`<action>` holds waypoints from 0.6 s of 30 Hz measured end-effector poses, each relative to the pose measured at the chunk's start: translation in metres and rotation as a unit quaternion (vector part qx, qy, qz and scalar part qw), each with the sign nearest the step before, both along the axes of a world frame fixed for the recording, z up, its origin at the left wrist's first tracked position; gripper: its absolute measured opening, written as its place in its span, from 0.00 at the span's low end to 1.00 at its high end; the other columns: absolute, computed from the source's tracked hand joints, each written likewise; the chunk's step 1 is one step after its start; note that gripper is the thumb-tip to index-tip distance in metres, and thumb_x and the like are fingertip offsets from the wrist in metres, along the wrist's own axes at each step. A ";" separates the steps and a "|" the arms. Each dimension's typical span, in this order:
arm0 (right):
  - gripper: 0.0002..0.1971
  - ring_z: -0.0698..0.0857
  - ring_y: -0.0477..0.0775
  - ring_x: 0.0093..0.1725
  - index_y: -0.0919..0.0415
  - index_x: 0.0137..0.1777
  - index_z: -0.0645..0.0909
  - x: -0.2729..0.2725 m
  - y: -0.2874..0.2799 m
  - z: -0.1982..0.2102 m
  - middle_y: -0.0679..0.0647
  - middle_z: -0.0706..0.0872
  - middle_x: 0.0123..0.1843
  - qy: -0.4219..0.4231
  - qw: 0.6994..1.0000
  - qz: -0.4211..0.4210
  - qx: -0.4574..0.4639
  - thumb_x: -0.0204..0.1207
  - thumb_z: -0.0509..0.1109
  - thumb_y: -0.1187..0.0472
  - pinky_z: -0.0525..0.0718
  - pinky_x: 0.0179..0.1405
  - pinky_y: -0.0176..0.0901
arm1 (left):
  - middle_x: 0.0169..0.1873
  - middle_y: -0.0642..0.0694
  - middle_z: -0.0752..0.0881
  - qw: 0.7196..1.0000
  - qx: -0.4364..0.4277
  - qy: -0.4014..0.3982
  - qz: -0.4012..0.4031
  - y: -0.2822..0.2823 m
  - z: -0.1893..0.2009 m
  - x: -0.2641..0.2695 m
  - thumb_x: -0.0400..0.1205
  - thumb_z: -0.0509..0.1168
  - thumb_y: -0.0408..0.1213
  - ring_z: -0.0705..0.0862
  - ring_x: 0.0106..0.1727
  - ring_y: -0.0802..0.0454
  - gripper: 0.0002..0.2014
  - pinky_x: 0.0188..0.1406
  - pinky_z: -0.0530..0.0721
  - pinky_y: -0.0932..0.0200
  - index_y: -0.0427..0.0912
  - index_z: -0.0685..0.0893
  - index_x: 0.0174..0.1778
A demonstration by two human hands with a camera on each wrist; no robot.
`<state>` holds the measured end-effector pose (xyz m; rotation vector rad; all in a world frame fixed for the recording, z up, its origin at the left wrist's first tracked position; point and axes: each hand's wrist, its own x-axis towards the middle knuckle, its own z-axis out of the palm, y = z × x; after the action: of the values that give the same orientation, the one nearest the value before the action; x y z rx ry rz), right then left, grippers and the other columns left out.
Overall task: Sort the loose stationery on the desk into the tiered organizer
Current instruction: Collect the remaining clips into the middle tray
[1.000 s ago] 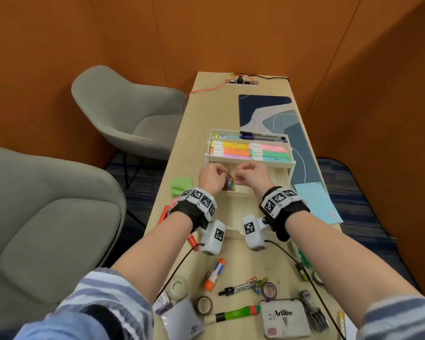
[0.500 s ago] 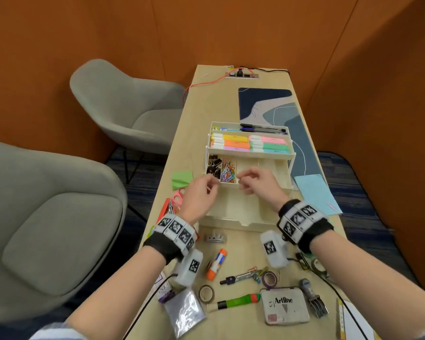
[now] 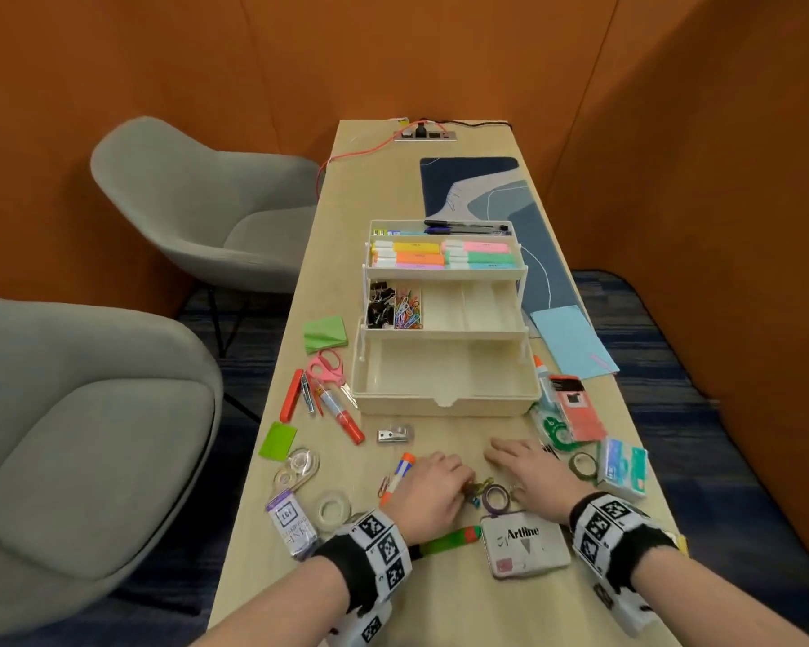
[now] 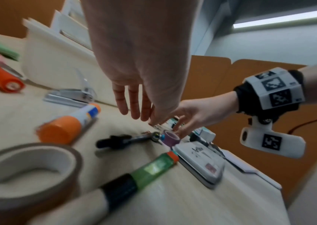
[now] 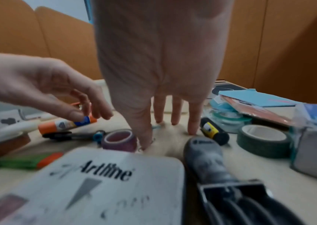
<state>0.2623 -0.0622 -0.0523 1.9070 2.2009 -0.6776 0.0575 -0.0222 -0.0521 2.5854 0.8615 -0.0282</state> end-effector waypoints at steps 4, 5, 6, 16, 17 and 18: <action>0.24 0.72 0.55 0.66 0.54 0.76 0.70 -0.003 -0.001 -0.002 0.52 0.72 0.71 -0.008 0.999 -0.007 0.053 0.79 0.61 0.65 0.69 0.67 0.41 | 0.58 0.41 0.76 0.998 -0.021 0.019 0.061 -0.006 -0.002 0.013 0.82 0.60 0.37 0.76 0.58 0.43 0.15 0.56 0.78 0.49 0.41 0.74 0.65; 0.21 0.74 0.55 0.63 0.55 0.73 0.73 -0.005 -0.002 -0.002 0.53 0.75 0.68 -0.007 0.998 -0.013 0.062 0.80 0.60 0.64 0.70 0.63 0.42 | 0.59 0.41 0.76 0.997 -0.022 0.024 0.065 -0.007 -0.003 0.013 0.82 0.61 0.37 0.75 0.59 0.43 0.16 0.56 0.78 0.48 0.41 0.74 0.65; 0.19 0.75 0.56 0.61 0.56 0.71 0.76 -0.006 -0.002 -0.003 0.54 0.77 0.65 -0.006 0.998 -0.019 0.067 0.81 0.59 0.64 0.71 0.60 0.42 | 0.59 0.40 0.75 0.997 -0.019 0.031 0.062 -0.007 -0.004 0.013 0.81 0.62 0.37 0.75 0.59 0.43 0.16 0.56 0.78 0.48 0.41 0.74 0.65; 0.15 0.77 0.54 0.57 0.60 0.64 0.80 -0.003 -0.006 -0.009 0.55 0.77 0.58 0.027 0.997 -0.028 0.073 0.81 0.58 0.64 0.78 0.57 0.44 | 0.59 0.42 0.77 0.997 -0.042 0.016 0.058 -0.001 -0.018 -0.011 0.82 0.56 0.30 0.77 0.59 0.44 0.17 0.57 0.78 0.45 0.41 0.74 0.67; 0.15 0.77 0.54 0.56 0.59 0.65 0.79 -0.003 -0.008 -0.008 0.55 0.76 0.58 0.029 0.996 -0.028 0.078 0.82 0.58 0.64 0.78 0.57 0.44 | 0.59 0.43 0.78 0.998 -0.042 0.017 0.052 -0.002 -0.019 -0.013 0.82 0.57 0.30 0.76 0.60 0.44 0.17 0.58 0.78 0.45 0.42 0.74 0.67; 0.14 0.77 0.54 0.56 0.59 0.64 0.79 -0.003 -0.009 -0.008 0.55 0.76 0.58 0.027 0.996 -0.030 0.080 0.82 0.58 0.64 0.78 0.56 0.44 | 0.60 0.44 0.78 0.998 -0.040 0.019 0.045 -0.003 -0.019 -0.015 0.81 0.57 0.30 0.76 0.61 0.45 0.18 0.58 0.78 0.46 0.42 0.73 0.68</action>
<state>0.2591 -0.0709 -0.0603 2.0607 2.3019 -0.5843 0.0424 -0.0254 -0.0716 2.4767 0.9695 -0.0831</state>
